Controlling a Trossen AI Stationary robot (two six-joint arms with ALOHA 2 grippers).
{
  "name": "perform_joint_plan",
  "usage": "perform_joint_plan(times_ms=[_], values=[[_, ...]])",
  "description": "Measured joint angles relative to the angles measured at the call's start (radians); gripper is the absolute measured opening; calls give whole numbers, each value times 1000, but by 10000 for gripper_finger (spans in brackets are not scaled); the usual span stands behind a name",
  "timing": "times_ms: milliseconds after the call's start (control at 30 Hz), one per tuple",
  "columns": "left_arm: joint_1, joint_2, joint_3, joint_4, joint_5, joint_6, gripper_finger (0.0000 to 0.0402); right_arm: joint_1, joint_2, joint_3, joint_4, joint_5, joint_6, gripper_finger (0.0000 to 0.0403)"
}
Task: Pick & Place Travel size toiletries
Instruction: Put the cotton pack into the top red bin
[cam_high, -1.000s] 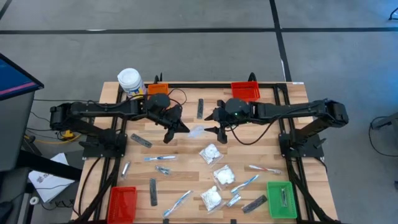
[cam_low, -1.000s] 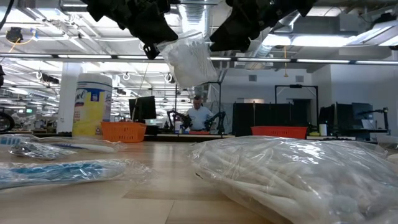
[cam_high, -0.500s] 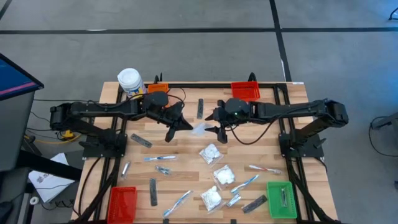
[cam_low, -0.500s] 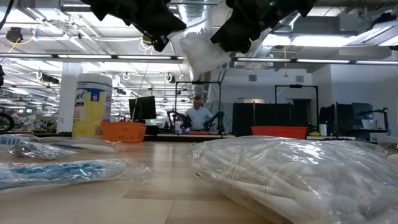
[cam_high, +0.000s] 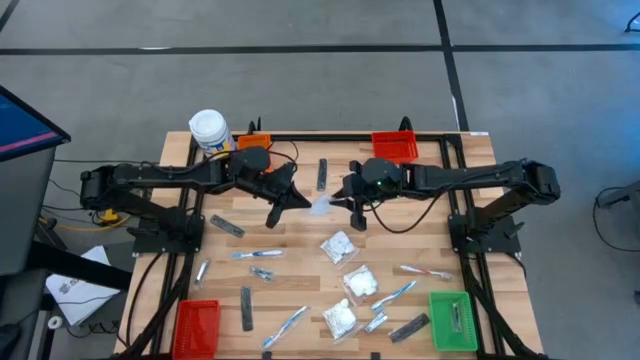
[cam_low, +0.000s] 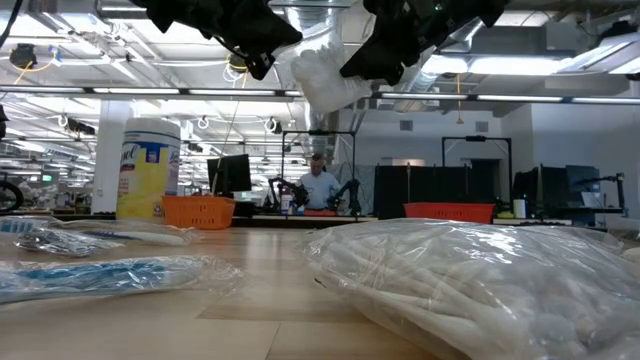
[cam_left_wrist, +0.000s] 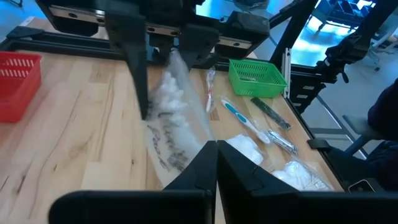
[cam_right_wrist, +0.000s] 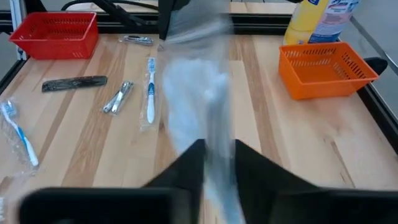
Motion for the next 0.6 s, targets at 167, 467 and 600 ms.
perform_joint_plan(times_ms=[167, 467, 600], values=[[0, -1, 0, 10, -5, -3, 3, -18, 0, 0, 17, -3, 27, 17], [-5, -147, -8, 12, -258, 15, 27, -55, 0, 0, 24, 37, 123, 11], [-28, -253, -77, 37, -389, 27, 38, -71, 0, 0, 40, 112, 166, 6]])
